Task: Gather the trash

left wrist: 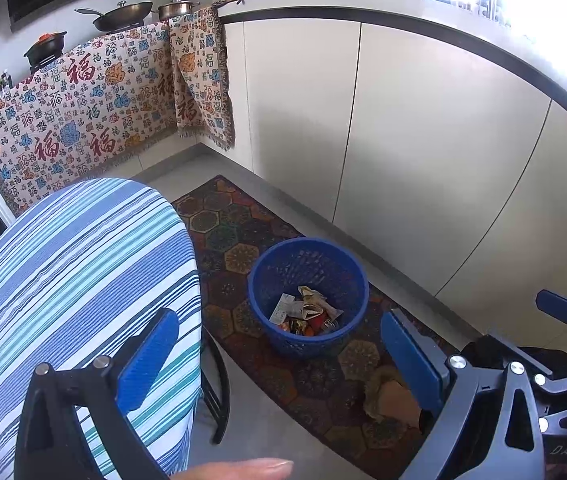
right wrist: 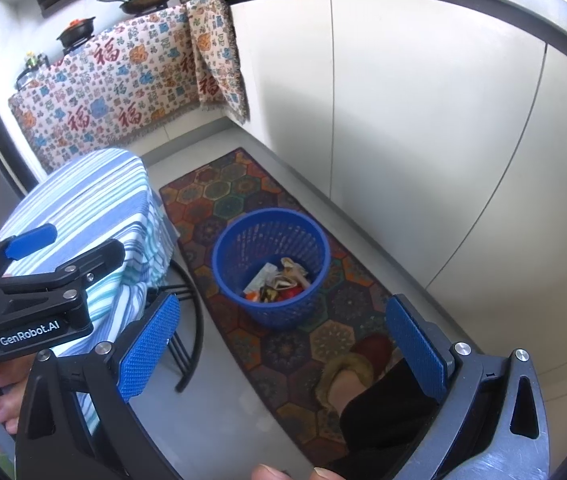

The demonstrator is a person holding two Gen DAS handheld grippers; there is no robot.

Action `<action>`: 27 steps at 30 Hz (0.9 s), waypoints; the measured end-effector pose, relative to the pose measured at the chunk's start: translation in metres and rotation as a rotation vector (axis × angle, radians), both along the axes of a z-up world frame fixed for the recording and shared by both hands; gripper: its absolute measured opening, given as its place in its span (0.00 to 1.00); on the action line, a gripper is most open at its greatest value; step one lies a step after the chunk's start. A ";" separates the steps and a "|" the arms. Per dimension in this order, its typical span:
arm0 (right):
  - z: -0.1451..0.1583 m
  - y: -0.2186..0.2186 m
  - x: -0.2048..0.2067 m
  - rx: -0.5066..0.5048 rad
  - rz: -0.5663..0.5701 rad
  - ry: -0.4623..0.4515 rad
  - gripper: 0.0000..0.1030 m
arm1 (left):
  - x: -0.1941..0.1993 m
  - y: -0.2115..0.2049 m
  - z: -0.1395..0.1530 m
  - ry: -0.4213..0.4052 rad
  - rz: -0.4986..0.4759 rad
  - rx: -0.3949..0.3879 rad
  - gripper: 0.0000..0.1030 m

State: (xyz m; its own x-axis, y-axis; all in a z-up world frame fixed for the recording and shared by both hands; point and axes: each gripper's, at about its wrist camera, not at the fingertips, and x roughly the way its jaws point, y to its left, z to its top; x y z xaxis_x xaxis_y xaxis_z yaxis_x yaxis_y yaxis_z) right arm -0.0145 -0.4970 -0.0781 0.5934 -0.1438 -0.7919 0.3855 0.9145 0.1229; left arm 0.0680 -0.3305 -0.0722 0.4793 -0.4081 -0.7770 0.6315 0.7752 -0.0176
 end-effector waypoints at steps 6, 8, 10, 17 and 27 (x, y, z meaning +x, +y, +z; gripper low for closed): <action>-0.001 0.003 0.001 -0.001 0.004 0.006 1.00 | 0.003 0.000 0.000 0.005 0.002 0.000 1.00; -0.001 0.003 0.001 -0.001 0.006 0.007 1.00 | 0.003 0.000 -0.001 0.005 0.003 0.001 1.00; -0.001 0.004 0.001 -0.003 0.007 0.008 1.00 | 0.003 0.001 -0.001 0.005 0.003 0.001 1.00; -0.002 0.003 0.003 -0.004 0.005 0.015 1.00 | 0.005 0.002 -0.002 0.006 0.005 0.001 1.00; -0.002 0.005 0.003 -0.005 0.012 0.013 1.00 | 0.005 0.001 -0.002 0.004 0.006 0.001 1.00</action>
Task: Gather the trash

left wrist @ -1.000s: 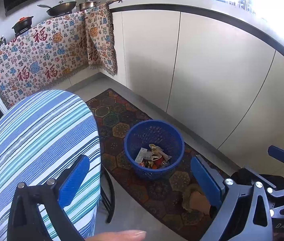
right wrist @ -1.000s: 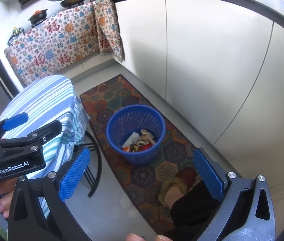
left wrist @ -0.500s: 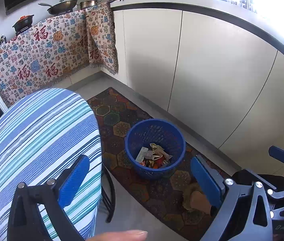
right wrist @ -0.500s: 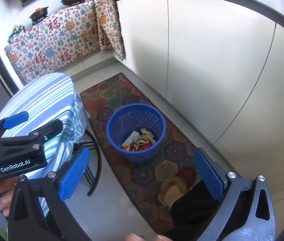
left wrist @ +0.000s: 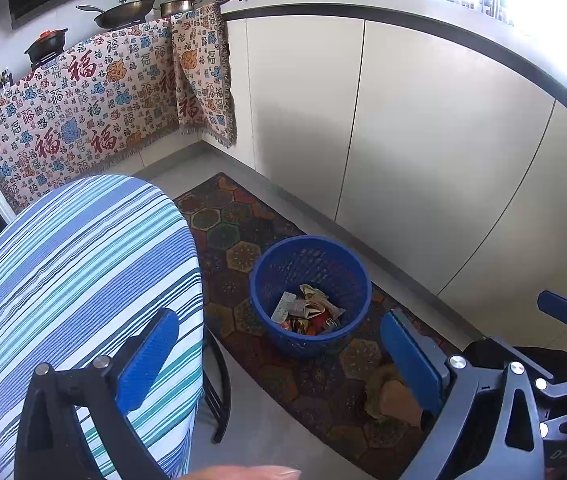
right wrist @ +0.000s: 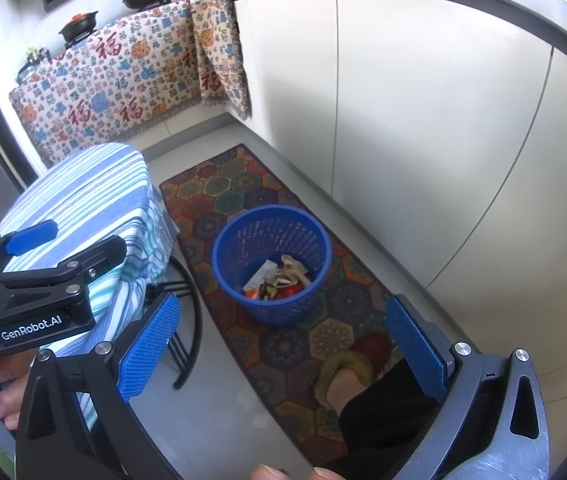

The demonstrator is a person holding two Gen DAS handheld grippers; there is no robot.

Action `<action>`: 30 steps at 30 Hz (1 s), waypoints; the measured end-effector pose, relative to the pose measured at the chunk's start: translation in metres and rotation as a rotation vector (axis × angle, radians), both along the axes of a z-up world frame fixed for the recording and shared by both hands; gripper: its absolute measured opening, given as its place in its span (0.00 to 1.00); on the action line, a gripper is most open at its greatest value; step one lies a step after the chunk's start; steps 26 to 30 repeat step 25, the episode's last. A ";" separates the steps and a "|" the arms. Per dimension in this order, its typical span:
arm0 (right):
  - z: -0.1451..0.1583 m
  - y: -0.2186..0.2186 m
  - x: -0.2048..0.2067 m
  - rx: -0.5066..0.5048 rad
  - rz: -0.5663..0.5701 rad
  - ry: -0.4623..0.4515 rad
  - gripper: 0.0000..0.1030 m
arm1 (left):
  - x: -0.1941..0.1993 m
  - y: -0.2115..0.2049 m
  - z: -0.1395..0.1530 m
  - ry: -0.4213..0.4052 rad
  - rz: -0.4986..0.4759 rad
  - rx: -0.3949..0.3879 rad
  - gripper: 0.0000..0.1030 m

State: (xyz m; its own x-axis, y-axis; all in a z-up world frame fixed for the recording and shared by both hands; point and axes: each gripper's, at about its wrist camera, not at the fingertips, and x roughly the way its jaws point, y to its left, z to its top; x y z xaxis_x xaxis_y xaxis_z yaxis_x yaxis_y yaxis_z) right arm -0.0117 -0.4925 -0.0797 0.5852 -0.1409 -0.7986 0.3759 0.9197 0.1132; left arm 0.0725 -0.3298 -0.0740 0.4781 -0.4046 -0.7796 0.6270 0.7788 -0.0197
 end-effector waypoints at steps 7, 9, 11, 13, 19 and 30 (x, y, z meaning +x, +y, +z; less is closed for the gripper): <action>0.000 -0.001 0.001 0.000 0.001 0.000 1.00 | 0.000 0.000 0.000 0.001 -0.002 0.000 1.00; 0.000 -0.001 0.000 0.000 -0.001 0.002 1.00 | 0.000 -0.001 -0.001 0.001 0.000 0.000 1.00; 0.000 -0.001 0.000 0.000 -0.001 0.002 1.00 | 0.001 -0.001 -0.001 0.002 0.000 0.000 1.00; 0.000 -0.001 0.000 0.002 -0.001 0.002 1.00 | 0.000 -0.002 -0.001 0.000 0.001 0.001 1.00; -0.001 0.000 0.000 0.005 0.000 0.005 1.00 | 0.000 0.000 -0.004 -0.006 -0.003 0.001 1.00; -0.002 -0.001 0.000 0.008 -0.005 0.011 1.00 | -0.002 0.005 -0.006 -0.017 -0.006 -0.003 1.00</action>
